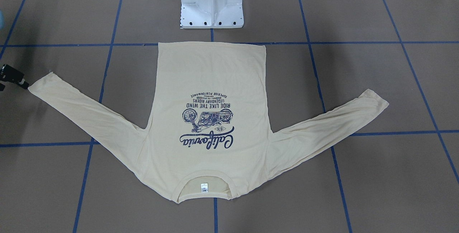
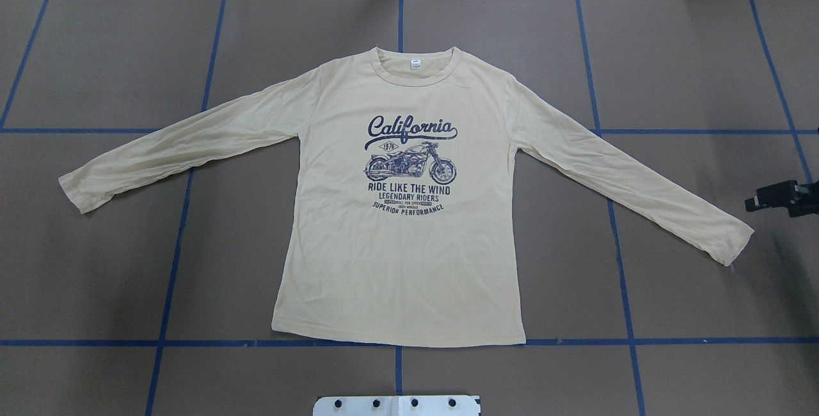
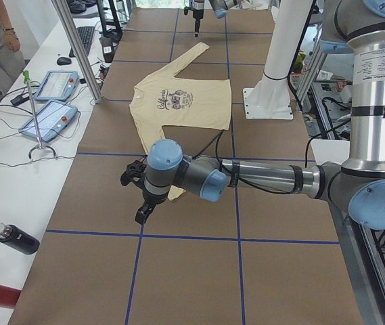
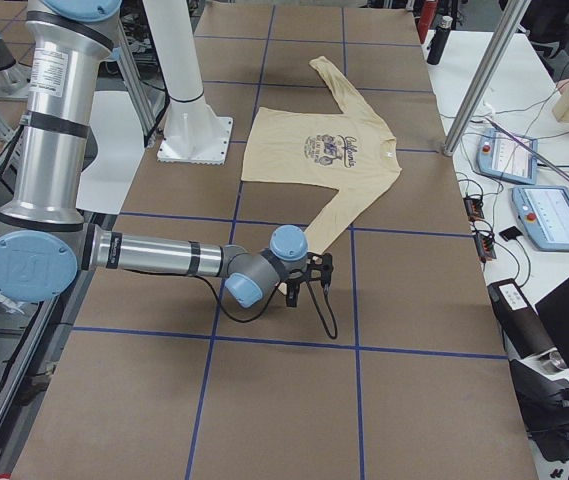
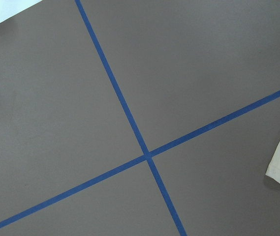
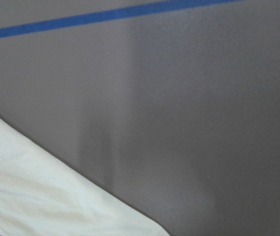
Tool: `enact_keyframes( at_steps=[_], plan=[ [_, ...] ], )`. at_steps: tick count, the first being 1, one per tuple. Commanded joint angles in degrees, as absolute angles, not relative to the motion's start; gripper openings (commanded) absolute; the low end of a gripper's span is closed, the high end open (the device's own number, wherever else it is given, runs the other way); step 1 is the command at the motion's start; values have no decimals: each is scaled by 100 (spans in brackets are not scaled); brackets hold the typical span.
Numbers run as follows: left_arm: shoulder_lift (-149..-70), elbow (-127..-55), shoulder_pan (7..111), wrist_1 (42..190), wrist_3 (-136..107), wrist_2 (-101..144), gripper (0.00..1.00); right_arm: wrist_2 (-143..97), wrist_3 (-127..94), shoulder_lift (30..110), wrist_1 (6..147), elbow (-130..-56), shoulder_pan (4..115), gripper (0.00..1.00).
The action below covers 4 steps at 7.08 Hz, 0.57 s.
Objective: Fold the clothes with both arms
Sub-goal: 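Move the right gripper toward the sleeve cuff nearest it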
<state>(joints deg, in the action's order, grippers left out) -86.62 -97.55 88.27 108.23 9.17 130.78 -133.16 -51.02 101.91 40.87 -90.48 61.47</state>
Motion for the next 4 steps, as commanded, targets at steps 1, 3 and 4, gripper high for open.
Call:
enact_keyframes(
  at_steps=[1, 3, 4],
  plan=[
    [-8657, -9817, 8824, 10811, 905, 13069, 100, -12923, -5668, 10248, 3946, -9079, 5601, 99],
    [-8657, -9817, 8824, 10811, 896, 13069, 100, -12929, -5748, 10222, 3955, -8948, 5581, 92],
    [-8657, -9817, 8833, 10811, 896, 13069, 100, -12911, -5809, 10222, 3955, -8939, 5581, 85]
  ],
)
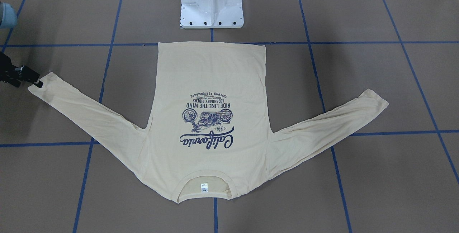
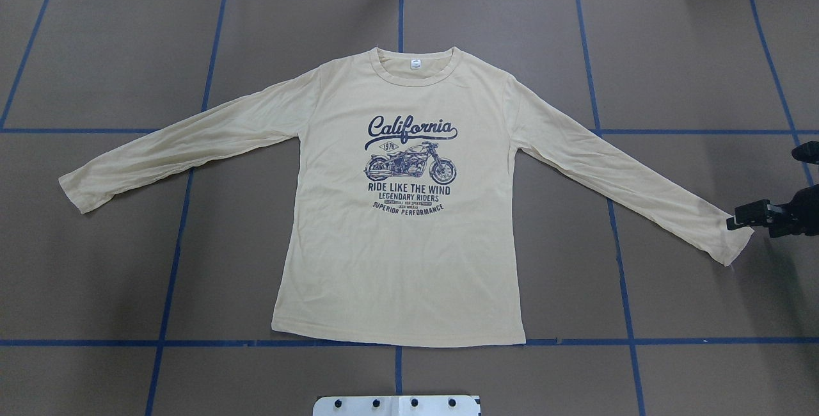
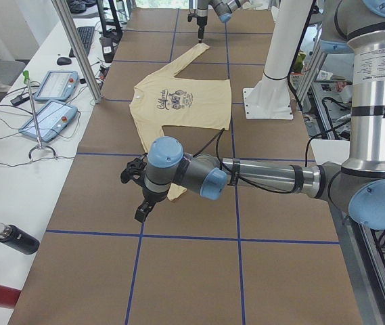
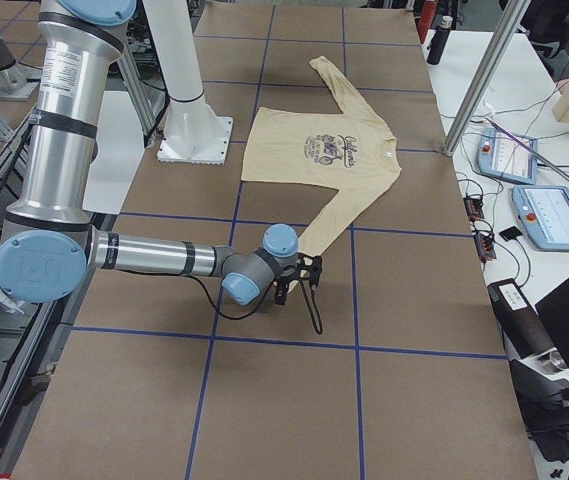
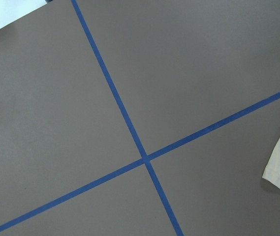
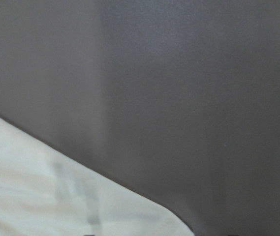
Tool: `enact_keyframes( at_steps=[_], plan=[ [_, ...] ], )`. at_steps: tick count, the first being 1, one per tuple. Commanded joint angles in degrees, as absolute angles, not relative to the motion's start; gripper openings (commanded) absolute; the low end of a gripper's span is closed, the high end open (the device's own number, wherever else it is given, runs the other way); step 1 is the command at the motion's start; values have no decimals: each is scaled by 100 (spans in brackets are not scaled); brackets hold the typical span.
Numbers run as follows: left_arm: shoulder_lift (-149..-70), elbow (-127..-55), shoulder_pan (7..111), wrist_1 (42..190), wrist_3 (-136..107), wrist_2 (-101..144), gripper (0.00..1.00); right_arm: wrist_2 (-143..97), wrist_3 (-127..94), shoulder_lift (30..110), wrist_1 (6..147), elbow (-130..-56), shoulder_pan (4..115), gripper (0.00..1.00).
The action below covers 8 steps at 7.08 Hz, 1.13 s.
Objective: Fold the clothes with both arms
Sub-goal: 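Move the right gripper toward the sleeve cuff nearest it, then grasp the cuff of the sleeve with the right gripper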
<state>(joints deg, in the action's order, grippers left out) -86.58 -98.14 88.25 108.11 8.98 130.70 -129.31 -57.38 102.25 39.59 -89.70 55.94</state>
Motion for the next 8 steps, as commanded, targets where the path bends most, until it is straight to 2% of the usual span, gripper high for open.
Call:
enact_keyframes(
  at_steps=[1, 4, 5, 6, 7, 8],
  plan=[
    [-8657, -9817, 8824, 10802, 896, 13069, 100, -12911, -5810, 10222, 3955, -8930, 5581, 77],
    [-8657, -9809, 8824, 10802, 888, 13069, 100, -12920, -5810, 10213, 3964, -8903, 5581, 68],
    [-8657, -9809, 8833, 10802, 888, 13069, 100, -12929, -5810, 10213, 3955, -8860, 5581, 62],
    [-8657, -9809, 8833, 10802, 888, 13069, 100, -12937, -5810, 10204, 3955, -8859, 5581, 24],
    [-8666, -9809, 8824, 10802, 888, 13069, 100, -12972, -5801, 10204, 3955, -8859, 5581, 0],
    [-8657, -9817, 8824, 10802, 888, 13069, 100, -12981, -5801, 10204, 3955, -8868, 5581, 0]
  ],
)
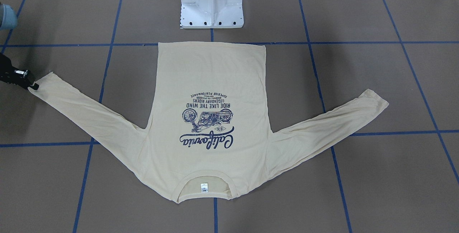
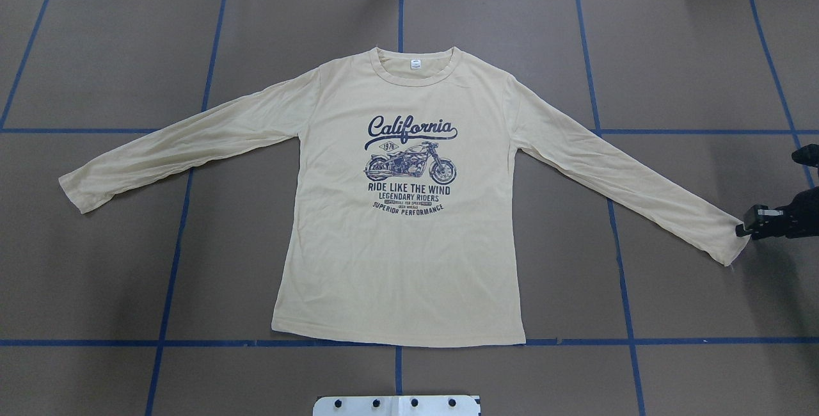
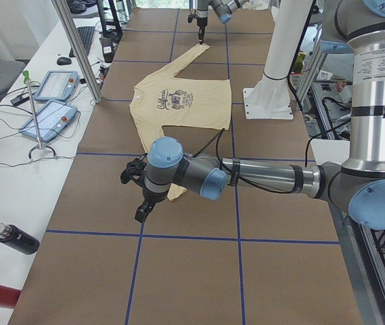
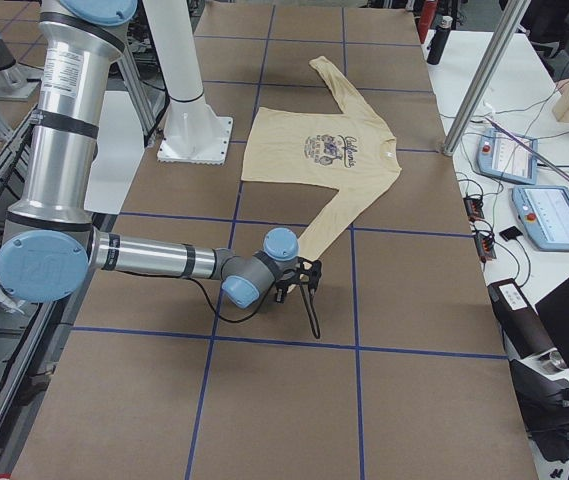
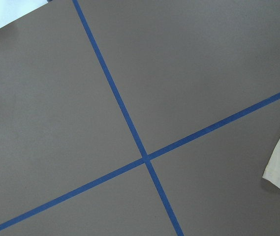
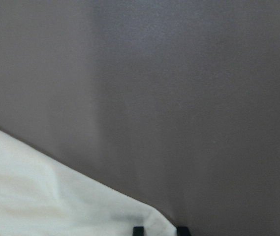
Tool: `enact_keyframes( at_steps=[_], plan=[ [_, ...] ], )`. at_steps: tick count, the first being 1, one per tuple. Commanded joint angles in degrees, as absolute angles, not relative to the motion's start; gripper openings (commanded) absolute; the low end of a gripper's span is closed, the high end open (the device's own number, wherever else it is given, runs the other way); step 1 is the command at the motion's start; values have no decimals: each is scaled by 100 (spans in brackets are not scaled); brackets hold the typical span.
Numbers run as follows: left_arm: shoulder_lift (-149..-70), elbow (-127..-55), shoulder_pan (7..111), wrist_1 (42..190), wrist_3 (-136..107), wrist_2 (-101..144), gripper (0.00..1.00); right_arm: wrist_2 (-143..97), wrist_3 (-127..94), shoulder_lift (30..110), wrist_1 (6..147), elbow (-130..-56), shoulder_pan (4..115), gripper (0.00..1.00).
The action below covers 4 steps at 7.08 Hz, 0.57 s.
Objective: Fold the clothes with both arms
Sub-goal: 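Grasp the cuff of the sleeve with the right gripper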
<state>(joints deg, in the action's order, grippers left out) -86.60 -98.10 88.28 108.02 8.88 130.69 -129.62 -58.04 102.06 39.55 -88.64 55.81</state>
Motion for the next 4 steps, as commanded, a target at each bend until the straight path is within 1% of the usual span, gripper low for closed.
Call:
enact_keyframes(
  at_steps=[1, 3, 4],
  plan=[
    [-8657, -9809, 8824, 10802, 888, 13069, 100, -12990, -5809, 10213, 3955, -8903, 5590, 0],
    [-8657, -9817, 8824, 10802, 888, 13087, 100, -13008, -5810, 10230, 3964, -9060, 5634, 0],
    [-8718, -9861, 8816, 10828, 427, 13174, 100, -13164, -6027, 10239, 4051, -9444, 5660, 0]
  ],
)
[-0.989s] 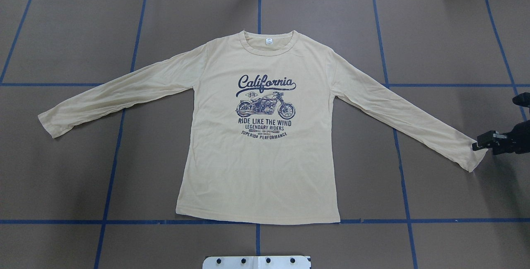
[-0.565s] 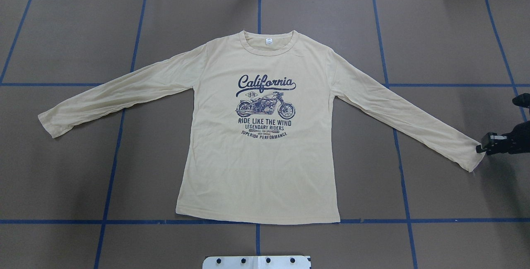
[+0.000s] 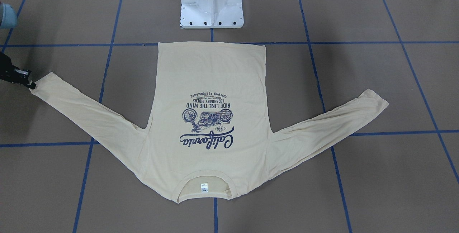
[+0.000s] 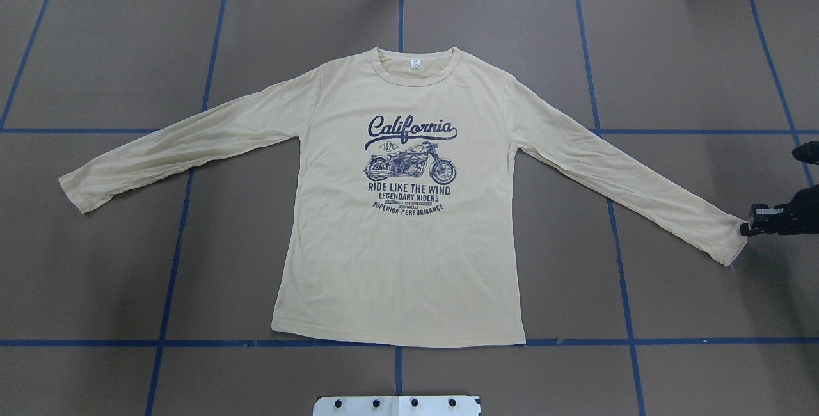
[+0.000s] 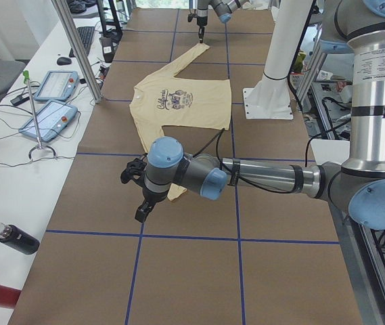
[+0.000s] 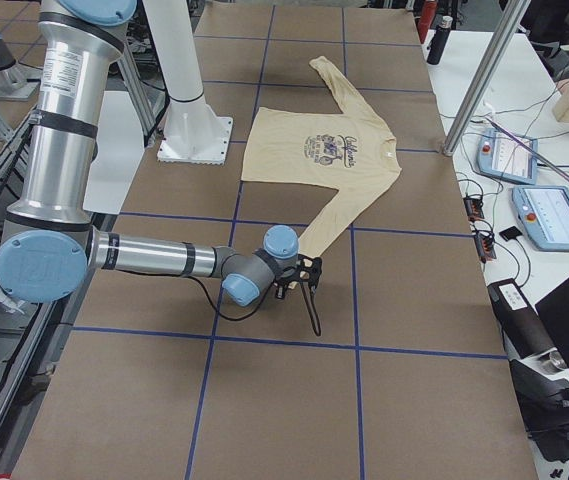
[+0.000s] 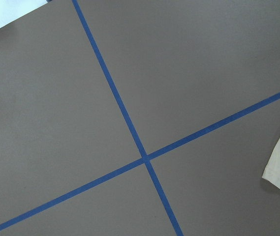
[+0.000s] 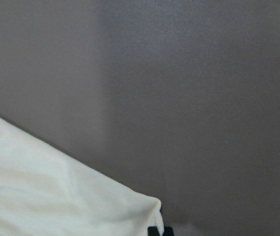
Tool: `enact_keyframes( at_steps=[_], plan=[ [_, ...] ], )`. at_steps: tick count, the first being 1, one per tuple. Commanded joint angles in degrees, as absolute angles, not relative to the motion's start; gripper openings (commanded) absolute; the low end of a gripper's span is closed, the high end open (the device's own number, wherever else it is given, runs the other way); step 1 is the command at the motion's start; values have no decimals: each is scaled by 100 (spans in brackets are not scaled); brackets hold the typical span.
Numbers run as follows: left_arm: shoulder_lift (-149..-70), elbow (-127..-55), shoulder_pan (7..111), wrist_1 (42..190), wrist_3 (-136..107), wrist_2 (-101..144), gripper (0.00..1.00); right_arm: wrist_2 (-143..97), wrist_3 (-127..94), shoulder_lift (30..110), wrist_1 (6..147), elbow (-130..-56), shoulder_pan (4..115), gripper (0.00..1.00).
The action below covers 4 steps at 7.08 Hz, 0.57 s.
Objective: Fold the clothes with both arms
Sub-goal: 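Grasp the cuff of the sleeve with the right gripper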
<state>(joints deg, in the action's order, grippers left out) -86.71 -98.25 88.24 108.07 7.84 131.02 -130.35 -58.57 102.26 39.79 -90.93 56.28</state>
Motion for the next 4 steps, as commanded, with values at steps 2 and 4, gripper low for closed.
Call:
enact_keyframes(
  at_steps=[2, 4],
  plan=[
    [-8736, -10020, 8780, 10819, 158, 13342, 100, -13228, -6808, 9969, 4166, -9895, 5695, 0],
    [-8728, -9993, 8728, 10819, -43, 13507, 100, -13219, -8178, 8760, 4655, -9923, 5678, 0]
  ],
)
